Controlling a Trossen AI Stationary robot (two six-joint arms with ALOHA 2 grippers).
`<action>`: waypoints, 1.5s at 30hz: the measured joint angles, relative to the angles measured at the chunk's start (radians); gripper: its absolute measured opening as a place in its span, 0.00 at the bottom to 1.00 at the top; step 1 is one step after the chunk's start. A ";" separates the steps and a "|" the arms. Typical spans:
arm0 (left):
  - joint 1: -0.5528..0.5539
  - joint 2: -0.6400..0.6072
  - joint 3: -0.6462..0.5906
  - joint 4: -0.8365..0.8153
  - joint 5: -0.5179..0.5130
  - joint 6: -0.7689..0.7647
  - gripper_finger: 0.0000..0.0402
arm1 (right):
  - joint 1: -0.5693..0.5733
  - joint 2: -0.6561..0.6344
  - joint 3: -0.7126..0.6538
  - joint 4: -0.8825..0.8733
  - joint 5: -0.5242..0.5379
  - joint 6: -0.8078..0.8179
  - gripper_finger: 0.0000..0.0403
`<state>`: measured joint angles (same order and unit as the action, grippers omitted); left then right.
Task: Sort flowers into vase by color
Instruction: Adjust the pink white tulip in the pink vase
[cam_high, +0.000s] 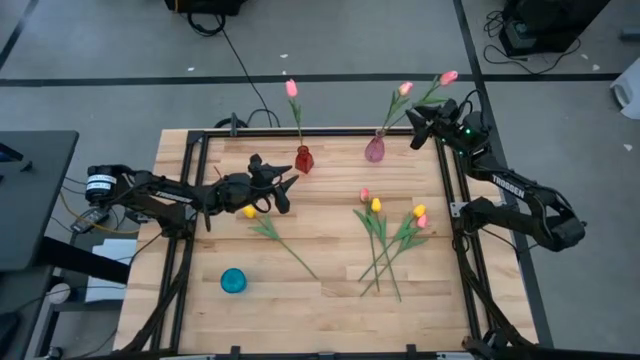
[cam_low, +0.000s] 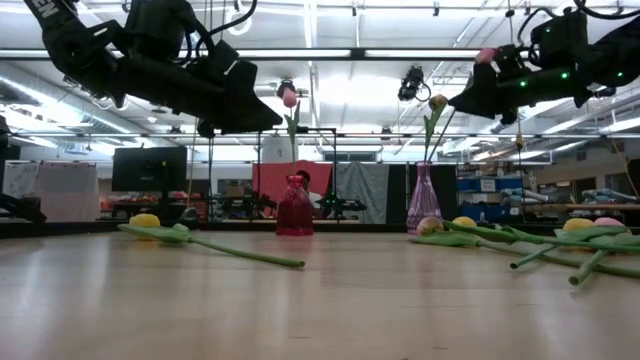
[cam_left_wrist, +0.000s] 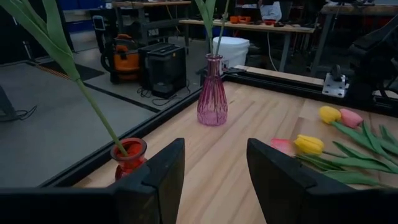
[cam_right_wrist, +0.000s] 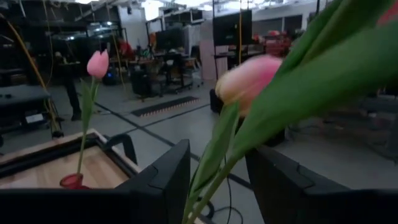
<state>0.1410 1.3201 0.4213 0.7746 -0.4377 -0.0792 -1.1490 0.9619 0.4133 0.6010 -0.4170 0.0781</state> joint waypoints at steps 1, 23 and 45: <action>0.000 0.000 0.000 0.000 0.000 0.000 0.45 | -0.002 0.000 0.000 0.007 0.000 0.001 0.40; 0.003 0.000 0.001 0.006 -0.017 0.019 0.45 | 0.053 0.002 0.010 0.076 0.030 -0.074 0.08; 0.003 0.000 0.001 0.032 -0.019 0.022 0.45 | 0.169 0.083 0.248 -0.250 0.084 -0.132 0.07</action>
<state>0.1436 1.3205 0.4225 0.8065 -0.4568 -0.0570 -0.9804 1.0445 0.6612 0.3506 -0.3335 -0.0535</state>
